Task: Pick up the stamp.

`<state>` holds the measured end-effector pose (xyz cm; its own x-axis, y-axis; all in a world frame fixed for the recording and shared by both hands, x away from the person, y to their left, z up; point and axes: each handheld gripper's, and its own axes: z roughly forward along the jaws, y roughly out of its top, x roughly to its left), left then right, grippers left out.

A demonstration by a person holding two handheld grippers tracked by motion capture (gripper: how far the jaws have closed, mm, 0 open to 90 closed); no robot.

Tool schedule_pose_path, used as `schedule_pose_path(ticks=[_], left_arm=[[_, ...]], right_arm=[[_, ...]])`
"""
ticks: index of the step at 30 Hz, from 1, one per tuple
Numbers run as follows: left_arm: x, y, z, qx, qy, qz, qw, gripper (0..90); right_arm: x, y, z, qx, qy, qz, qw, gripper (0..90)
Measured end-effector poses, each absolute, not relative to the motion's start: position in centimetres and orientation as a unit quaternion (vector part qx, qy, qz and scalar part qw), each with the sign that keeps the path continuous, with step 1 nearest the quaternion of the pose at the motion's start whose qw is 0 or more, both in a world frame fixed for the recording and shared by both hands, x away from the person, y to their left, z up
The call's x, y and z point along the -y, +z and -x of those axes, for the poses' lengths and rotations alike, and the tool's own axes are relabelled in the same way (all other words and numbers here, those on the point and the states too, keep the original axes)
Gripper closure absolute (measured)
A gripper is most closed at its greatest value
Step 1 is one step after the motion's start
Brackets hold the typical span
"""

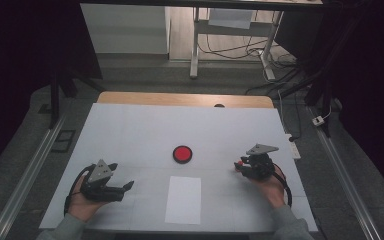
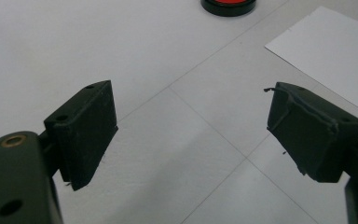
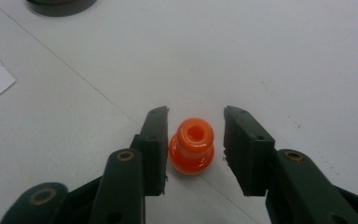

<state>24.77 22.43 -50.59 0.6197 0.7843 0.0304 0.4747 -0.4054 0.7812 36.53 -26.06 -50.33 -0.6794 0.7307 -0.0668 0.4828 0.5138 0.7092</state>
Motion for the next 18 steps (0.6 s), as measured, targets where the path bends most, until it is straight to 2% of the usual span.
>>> schedule_pose_path(ticks=[8,18], left_arm=[[-22.45,-50.60,-24.73,-0.387,0.203,-0.814,0.384,15.7],[-22.47,-50.61,-24.74,-0.386,0.202,-0.814,0.384,15.7]], right_arm=[[26.01,-50.47,-36.59,-0.855,0.338,-0.351,0.179,71.0],[26.12,-50.00,-36.41,-0.849,0.351,-0.350,0.184,71.8]])
